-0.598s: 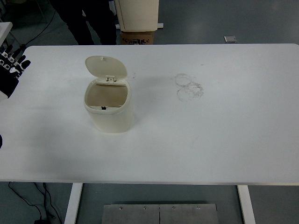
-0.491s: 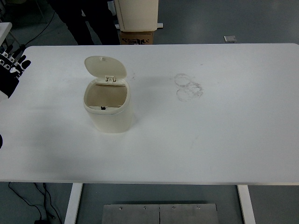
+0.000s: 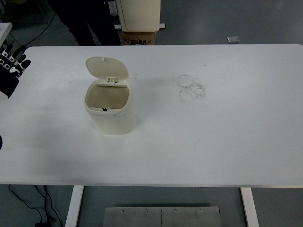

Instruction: Close trash bin

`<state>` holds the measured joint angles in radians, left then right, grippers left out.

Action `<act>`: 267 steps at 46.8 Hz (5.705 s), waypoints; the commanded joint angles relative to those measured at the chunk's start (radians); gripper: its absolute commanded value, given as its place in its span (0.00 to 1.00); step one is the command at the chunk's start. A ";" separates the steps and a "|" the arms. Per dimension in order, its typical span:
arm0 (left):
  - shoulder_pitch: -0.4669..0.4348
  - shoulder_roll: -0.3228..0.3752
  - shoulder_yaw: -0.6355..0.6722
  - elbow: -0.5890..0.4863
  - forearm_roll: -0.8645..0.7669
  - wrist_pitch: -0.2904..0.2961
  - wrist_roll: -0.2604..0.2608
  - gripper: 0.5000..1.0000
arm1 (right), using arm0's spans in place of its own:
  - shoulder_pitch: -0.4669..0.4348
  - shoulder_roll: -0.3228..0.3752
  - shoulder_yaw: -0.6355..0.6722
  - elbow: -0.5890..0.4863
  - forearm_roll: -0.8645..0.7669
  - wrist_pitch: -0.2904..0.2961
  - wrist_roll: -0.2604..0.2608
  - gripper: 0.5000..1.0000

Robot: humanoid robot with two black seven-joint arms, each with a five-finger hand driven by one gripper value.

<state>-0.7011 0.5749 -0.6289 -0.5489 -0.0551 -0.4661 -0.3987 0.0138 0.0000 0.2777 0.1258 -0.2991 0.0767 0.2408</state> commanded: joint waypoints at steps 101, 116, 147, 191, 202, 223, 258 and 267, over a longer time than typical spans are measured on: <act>-0.646 0.048 0.801 -0.175 0.021 0.014 0.011 1.00 | 0.000 0.000 0.000 0.000 0.000 0.000 0.000 0.98; -0.730 0.048 0.926 -0.203 0.035 -0.005 0.012 1.00 | 0.000 0.000 0.000 0.000 0.000 0.000 0.000 0.98; -1.055 0.085 1.183 -0.523 0.136 -0.118 0.173 1.00 | 0.000 0.000 0.000 0.000 0.000 0.000 0.000 0.98; -1.229 0.056 1.347 -0.780 0.181 -0.145 0.426 1.00 | 0.000 0.000 0.000 0.000 0.000 0.000 0.000 0.98; -1.230 0.048 1.394 -0.783 0.181 -0.145 0.429 1.00 | 0.002 0.000 0.000 0.000 0.000 0.000 0.000 0.98; -1.227 0.028 1.407 -0.783 0.181 -0.145 0.429 1.00 | 0.000 0.000 0.000 0.000 0.000 0.000 0.000 0.98; -1.244 0.039 1.385 -0.683 0.161 -0.145 0.416 1.00 | 0.000 0.000 0.000 0.000 0.000 0.000 0.000 0.98; -1.233 0.066 1.345 -0.589 0.077 -0.145 0.416 1.00 | 0.000 0.000 0.000 0.000 0.000 0.000 0.000 0.98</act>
<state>-1.9380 0.6288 0.7228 -1.1634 0.0489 -0.6111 0.0166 0.0138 0.0000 0.2777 0.1258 -0.2992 0.0767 0.2410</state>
